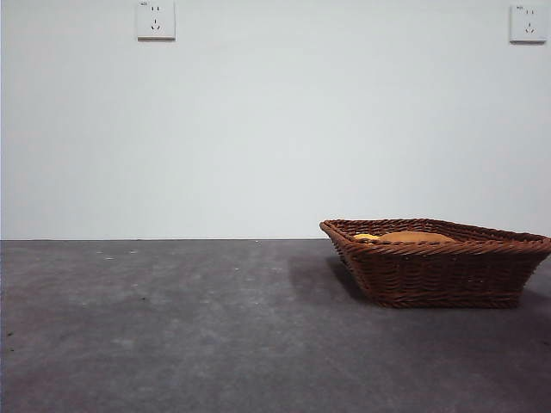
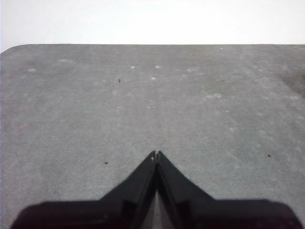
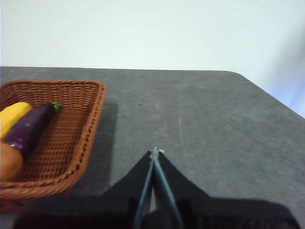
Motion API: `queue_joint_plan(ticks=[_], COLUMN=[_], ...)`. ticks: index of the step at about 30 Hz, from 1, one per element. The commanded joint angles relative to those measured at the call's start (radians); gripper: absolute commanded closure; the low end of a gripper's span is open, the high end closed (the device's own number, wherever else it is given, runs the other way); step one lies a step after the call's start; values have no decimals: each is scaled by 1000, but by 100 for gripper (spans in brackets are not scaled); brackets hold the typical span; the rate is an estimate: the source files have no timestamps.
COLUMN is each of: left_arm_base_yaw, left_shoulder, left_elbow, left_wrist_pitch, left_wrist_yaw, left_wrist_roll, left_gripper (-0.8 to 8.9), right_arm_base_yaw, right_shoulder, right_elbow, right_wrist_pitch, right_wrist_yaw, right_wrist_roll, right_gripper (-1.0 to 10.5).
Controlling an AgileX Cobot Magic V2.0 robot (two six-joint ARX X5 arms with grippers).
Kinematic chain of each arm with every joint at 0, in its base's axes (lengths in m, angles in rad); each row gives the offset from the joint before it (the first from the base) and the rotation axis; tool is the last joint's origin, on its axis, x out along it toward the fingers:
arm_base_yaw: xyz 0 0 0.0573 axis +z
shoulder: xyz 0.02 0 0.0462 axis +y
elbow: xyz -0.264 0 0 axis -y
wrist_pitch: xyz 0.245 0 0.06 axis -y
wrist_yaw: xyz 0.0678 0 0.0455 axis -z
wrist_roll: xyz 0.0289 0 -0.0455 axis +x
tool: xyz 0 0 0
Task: Help me put the vegetables on the table into the basket
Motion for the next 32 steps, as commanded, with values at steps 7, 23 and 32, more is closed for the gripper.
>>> queue_joint_plan(ticks=[7, 23, 32], left_arm_base_yaw=[4, 4, 4], left_shoulder=[0, 0, 0], left_elbow=[-10, -10, -10], left_wrist_pitch=[5, 6, 5], left_wrist_yaw=[0, 0, 0], left_wrist_roll=[-3, -3, -3], left_gripper=[817, 817, 817], right_arm_base_yaw=[-1, -1, -1], right_shoulder=[-4, -4, -4], right_elbow=[-10, -10, -10], right_wrist_pitch=[-53, -92, -92], right_wrist_yaw=[10, 9, 9], right_wrist_roll=[18, 17, 17], right_gripper=[946, 946, 946])
